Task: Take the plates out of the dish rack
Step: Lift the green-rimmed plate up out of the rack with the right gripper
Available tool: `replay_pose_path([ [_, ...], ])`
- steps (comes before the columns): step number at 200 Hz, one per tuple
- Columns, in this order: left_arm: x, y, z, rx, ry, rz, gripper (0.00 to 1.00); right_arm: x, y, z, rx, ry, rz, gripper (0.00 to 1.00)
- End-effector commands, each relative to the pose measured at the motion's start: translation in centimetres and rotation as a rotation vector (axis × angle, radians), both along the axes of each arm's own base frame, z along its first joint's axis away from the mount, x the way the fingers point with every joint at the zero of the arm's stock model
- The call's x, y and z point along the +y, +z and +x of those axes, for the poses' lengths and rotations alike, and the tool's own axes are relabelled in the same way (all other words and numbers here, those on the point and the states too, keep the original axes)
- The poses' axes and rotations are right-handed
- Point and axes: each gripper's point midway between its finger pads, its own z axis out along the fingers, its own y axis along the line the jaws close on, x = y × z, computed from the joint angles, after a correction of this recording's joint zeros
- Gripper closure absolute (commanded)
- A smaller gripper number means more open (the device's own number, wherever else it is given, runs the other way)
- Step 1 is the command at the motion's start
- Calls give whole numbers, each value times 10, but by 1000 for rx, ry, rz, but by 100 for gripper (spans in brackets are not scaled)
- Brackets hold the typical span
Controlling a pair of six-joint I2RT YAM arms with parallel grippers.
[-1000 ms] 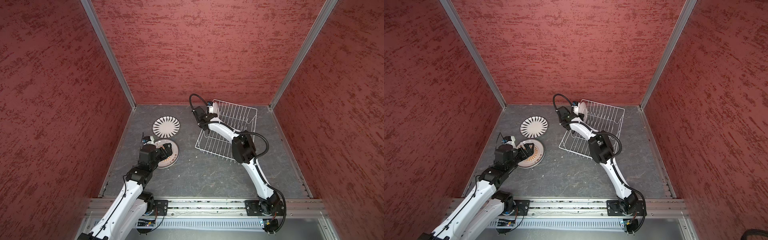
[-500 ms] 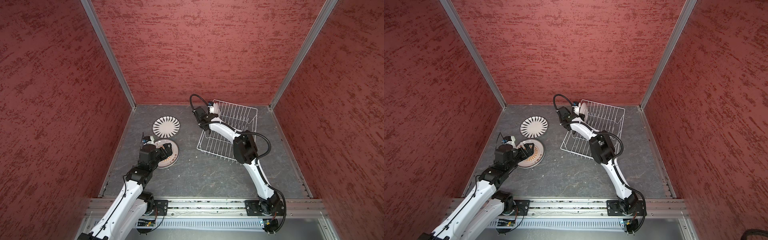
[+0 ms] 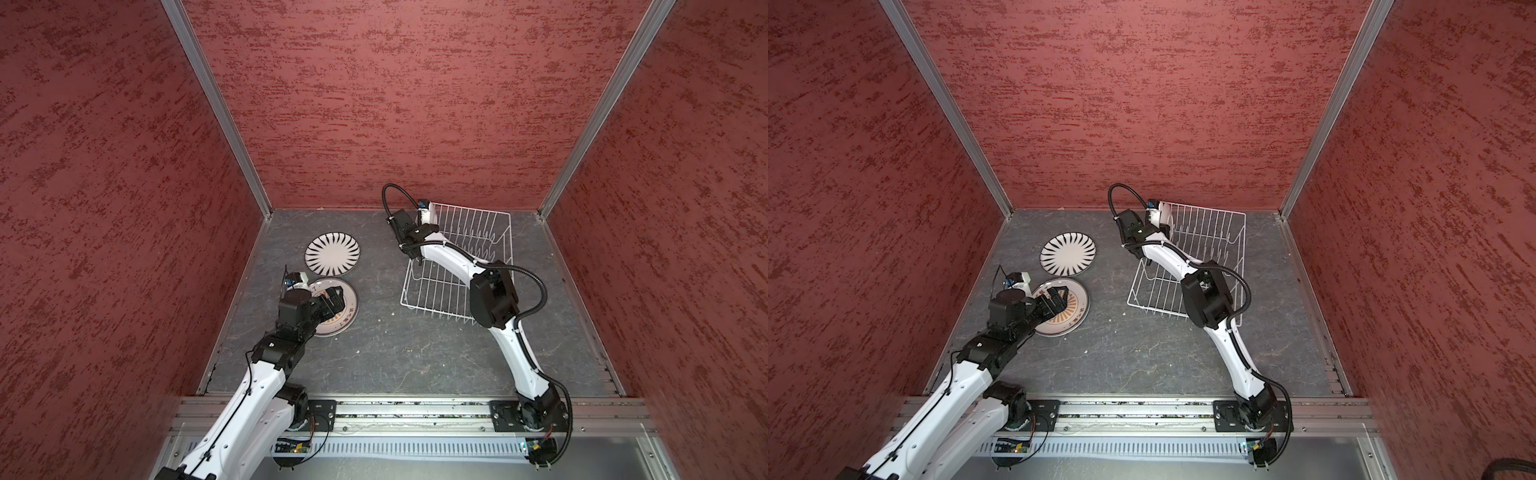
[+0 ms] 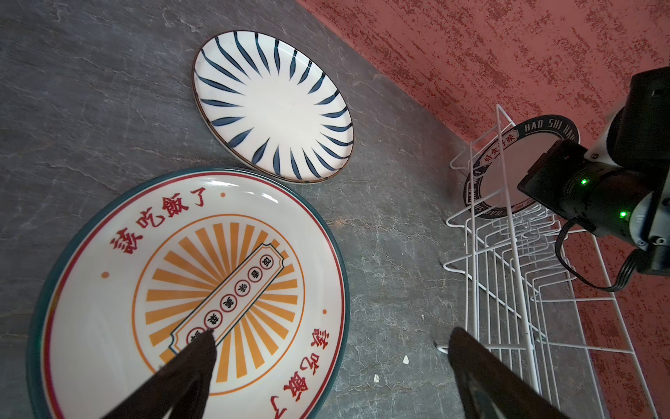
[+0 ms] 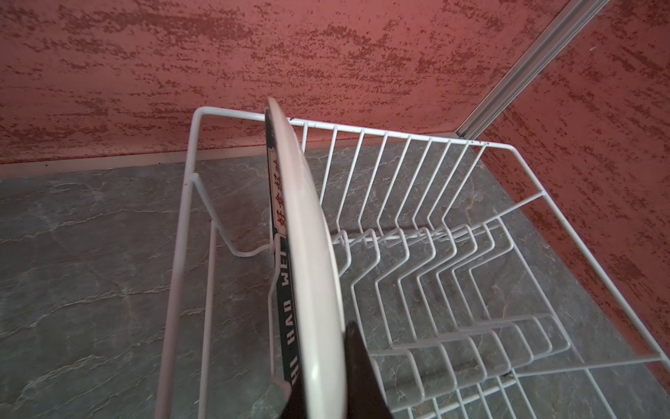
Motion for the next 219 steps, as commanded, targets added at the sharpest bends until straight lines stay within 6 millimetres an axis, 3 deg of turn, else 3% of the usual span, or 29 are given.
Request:
replay_pose_path([
  [1, -1, 0, -2, -3, -16, 12, 1, -4, 52, 2, -115, -28, 42, 100],
  [109, -1, 0, -3, -2, -16, 12, 1, -8, 80, -13, -191, -91, 12, 100],
  [219, 0, 6, -4, -14, -12, 11, 0, 1, 135, -26, -272, -64, -53, 100],
])
